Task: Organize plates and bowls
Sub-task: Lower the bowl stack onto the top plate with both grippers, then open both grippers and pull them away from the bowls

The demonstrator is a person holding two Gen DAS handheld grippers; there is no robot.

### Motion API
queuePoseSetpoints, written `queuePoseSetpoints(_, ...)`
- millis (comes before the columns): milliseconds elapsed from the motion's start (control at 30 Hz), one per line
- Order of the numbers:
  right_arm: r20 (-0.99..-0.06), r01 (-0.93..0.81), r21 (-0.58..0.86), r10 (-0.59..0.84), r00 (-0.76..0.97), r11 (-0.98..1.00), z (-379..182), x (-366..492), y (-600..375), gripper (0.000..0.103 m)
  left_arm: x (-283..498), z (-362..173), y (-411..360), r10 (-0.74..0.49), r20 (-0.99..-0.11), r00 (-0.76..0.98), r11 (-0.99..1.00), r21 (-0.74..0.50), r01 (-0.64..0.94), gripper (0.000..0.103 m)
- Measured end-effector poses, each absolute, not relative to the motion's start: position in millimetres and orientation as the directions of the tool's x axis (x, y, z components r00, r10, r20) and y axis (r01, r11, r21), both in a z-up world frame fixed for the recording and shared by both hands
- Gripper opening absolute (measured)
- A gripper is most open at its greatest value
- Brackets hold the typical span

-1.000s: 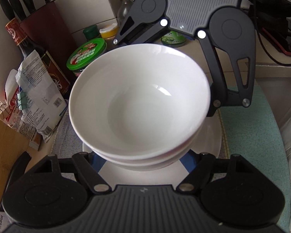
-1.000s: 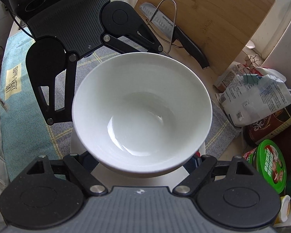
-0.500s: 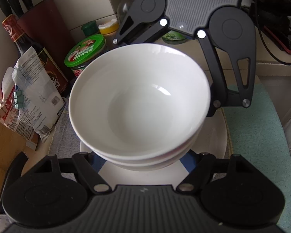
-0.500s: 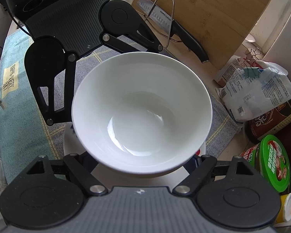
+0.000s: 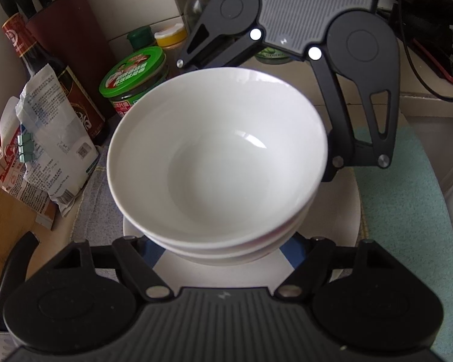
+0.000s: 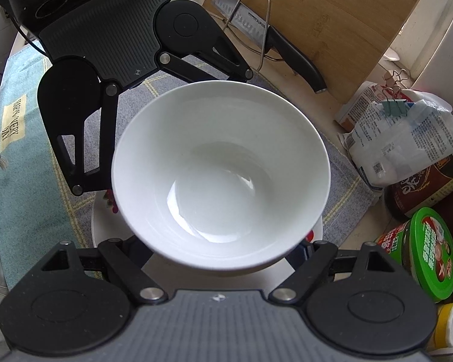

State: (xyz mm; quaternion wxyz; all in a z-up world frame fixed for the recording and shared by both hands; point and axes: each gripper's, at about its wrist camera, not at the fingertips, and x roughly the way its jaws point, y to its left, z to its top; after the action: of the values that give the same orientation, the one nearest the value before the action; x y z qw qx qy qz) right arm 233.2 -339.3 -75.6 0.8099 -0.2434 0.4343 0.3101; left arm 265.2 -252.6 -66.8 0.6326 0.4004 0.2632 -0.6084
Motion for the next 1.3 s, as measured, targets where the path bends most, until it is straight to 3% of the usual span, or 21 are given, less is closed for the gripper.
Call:
queuePoseSetpoints(233, -0.852, -0.706, -0.132, 0.284, 0.439, 0.696, -77, 234, -340, 0.093, 267, -67, -250, -0.565, -0.816, 0.126, -0.039, 0.179, 0.983, 0.082)
queuePoseSetpoints(300, -0.846, -0.713, -0.145, 0.288, 0.449, 0.686, -78, 231, -339, 0.103, 264, -67, -247, -0.580, -0.800, 0.152, -0.026, 0.204, 0.979, 0.091)
queuePoseSetpoints(400, -0.845, -0.711, -0.172, 0.269, 0.463, 0.681, -79, 226, -337, 0.103, 259, -64, -239, -0.601, -0.777, 0.188, 0.002, 0.233, 0.972, 0.096)
queuePoseSetpoints(633, -0.824, -0.680, -0.180, 0.269, 0.499, 0.711, -74, 210, -342, 0.103, 241, -48, -207, -0.617, -0.697, 0.364, 0.236, 0.278, 0.931, 0.098)
queuePoseSetpoints(833, -0.835, -0.611, -0.215, 0.181, 0.520, 0.762, -73, 197, -337, 0.103, 214, -32, -177, -0.631, -0.623, 0.462, 0.429, 0.216, 0.877, 0.101)
queuePoseSetpoints(1067, -0.830, -0.324, -0.239, -0.019, 0.558, 0.915, -60, 176, -314, 0.103, 186, -19, -146, -0.663, -0.562, 0.494, 0.531, 0.113, 0.840, 0.101)
queuePoseSetpoints(1300, -0.790, 0.149, -0.141, -0.202, 0.579, 0.979, -37, 148, -295, 0.103, 171, -4, -127, -0.552, -0.583, 0.596, 0.691, 0.081, 0.719, 0.101)
